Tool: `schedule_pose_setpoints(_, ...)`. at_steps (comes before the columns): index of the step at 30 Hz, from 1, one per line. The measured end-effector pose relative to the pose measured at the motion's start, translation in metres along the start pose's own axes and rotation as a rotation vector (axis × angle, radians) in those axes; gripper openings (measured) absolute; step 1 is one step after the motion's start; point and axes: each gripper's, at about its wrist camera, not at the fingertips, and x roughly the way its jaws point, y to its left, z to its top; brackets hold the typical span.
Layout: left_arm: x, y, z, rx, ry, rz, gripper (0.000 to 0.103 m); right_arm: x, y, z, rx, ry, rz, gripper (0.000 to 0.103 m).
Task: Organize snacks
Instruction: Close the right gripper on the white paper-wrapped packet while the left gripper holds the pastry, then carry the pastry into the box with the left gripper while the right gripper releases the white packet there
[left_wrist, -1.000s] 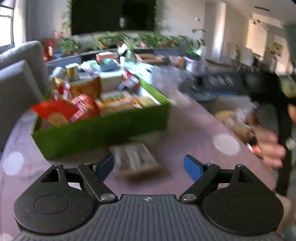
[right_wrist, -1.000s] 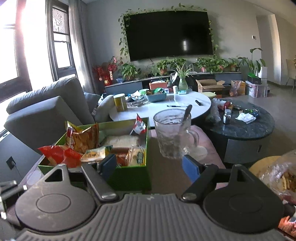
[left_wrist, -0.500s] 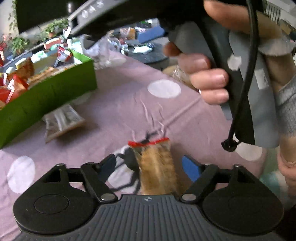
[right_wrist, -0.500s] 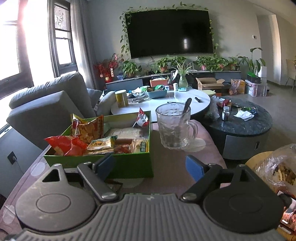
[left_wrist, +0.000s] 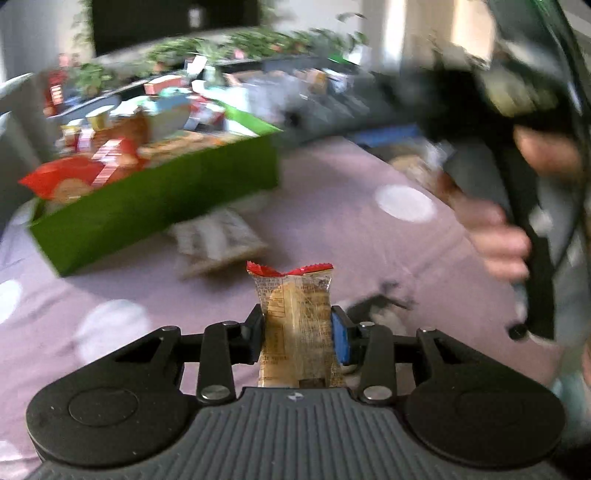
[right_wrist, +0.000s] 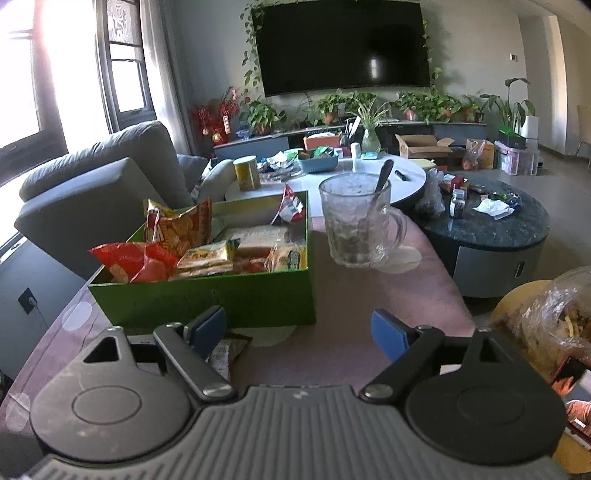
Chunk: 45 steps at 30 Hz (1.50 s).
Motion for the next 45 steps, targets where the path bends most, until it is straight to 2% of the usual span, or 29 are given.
schedule_pose_setpoints(6,-0.013,0.037,0.002,-0.092,-0.051,0.122,0.034,0.011,0.011,-0.006,-0.013,0.054,0.013,0.055)
schedule_pose_setpoints(13,-0.017,0.068,-0.002,-0.167,-0.078,0.191,0.034,0.029,0.029,-0.013,-0.018,0.135,0.054,0.057)
schedule_pose_setpoints(21,-0.013,0.086,-0.006,-0.211,-0.084,0.204,0.034,0.052,0.057,-0.019,-0.049,0.207,0.080,0.057)
schedule_pose_setpoints(29,-0.014,0.097,-0.010,-0.247,-0.086,0.215,0.034,0.070,0.069,-0.017,-0.032,0.254,0.054,0.058)
schedule_pose_setpoints(38,-0.014,0.100,-0.012,-0.255,-0.086,0.218,0.034,0.082,0.078,-0.020,-0.051,0.270,0.029,0.058)
schedule_pose_setpoints(41,-0.015,0.100,-0.012,-0.254,-0.087,0.219,0.034,0.082,0.083,-0.023,-0.116,0.245,0.005,0.057)
schedule_pose_setpoints(45,-0.018,0.099,-0.012,-0.256,-0.095,0.223,0.034,0.075,0.077,-0.022,-0.108,0.255,0.037,0.053)
